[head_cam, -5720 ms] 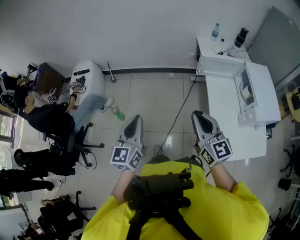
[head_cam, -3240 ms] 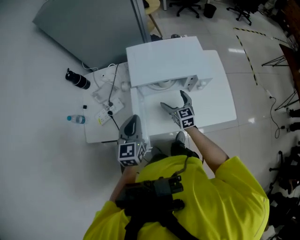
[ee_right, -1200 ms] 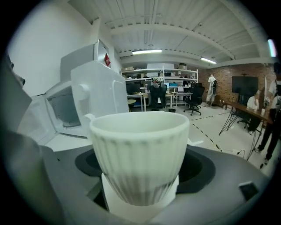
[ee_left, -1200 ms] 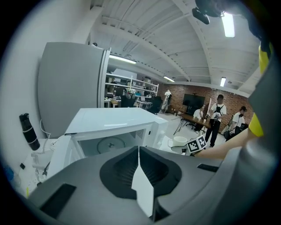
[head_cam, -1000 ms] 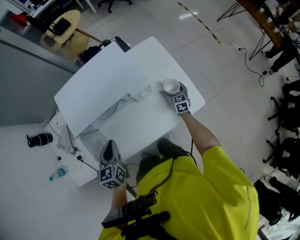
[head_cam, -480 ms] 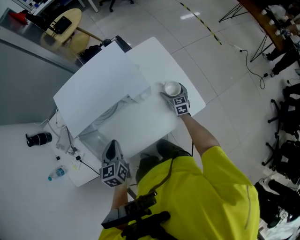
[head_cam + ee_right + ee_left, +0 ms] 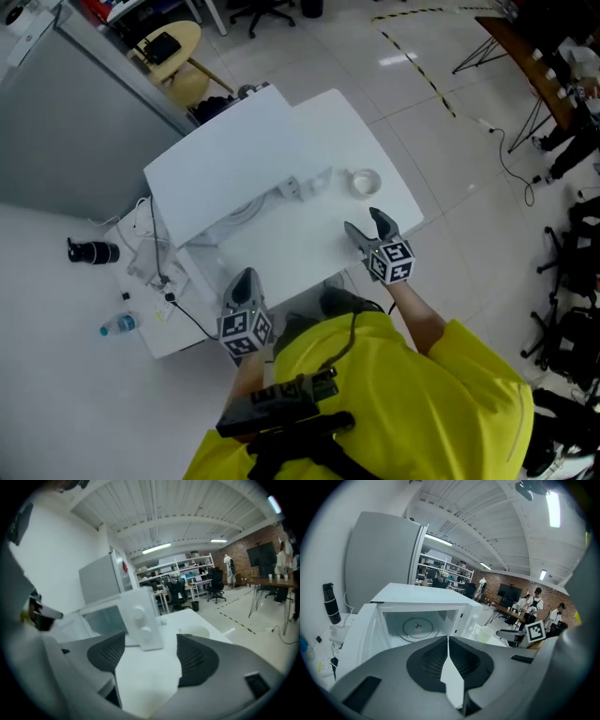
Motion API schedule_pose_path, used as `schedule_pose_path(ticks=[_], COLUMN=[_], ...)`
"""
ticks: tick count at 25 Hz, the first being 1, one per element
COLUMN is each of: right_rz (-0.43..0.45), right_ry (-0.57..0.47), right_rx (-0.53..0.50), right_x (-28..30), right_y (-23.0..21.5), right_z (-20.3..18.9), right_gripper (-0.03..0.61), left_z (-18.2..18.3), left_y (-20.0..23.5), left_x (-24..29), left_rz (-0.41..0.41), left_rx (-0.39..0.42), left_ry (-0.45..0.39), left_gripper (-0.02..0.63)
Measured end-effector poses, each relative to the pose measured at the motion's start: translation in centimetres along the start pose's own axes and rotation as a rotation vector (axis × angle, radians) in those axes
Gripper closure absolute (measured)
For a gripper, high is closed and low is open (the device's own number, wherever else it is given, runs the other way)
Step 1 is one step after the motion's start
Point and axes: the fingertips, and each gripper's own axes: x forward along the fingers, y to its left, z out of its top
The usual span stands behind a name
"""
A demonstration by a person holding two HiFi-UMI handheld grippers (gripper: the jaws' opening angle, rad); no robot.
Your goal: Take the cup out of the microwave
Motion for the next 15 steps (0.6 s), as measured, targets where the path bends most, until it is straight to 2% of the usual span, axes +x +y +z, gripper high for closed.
schedule_pose_path(ticks=[2, 4, 6, 7, 8, 9, 11, 13, 15], right_rz=[0.049, 0.106, 0.164, 0.191, 0.212, 0.230, 0.264, 0.277, 0.287], right_ry=[-0.057, -0.087, -0.088, -0.080, -0.070, -0.061, -0.051, -0.041, -0.029], right_rx=[-0.001, -0.015, -0.032, -0.046, -0.063, -0.079, -0.097, -0.111, -0.122], right_x=[-2.5, -4.0, -5.0, -5.4, -5.8, -6.1, -6.9, -7.6, -8.0], right_y=[4.7, 9.3, 13.7, 15.8, 17.8, 19.7, 22.8, 24.9, 26.2], right_z=[3.3, 5.9, 7.5, 7.9, 8.1, 8.2, 7.9, 7.2, 6.6], right_gripper=[0.346, 0.360, 0.417, 0.417, 0.429, 0.495, 0.505, 0.574, 0.575], left_z=[-0.2, -0.4, -0.5, -0.5, -0.4, -0.2, 0.1, 0.3, 0.4], left_y=[0.7, 1.7, 2.7, 3.0, 3.3, 3.5, 3.6, 3.4, 3.1], left_x=[-1.2, -2.7, -4.3, -5.1, -5.8, -6.6, -7.9, -9.2, -10.2], left_rz=[0.001, 0.012, 0.024, 0.029, 0.033, 0.036, 0.035, 0.027, 0.015], left_rx=[-0.001, -0.008, -0.020, -0.026, -0.029, -0.032, -0.035, -0.038, -0.037], left_ry=[-0.013, -0.029, -0.049, -0.061, -0.075, -0.089, -0.115, -0.134, -0.144], left_gripper=[0.611, 0.611, 0.611, 0.611, 0.611, 0.611, 0.611, 0.611, 0.611])
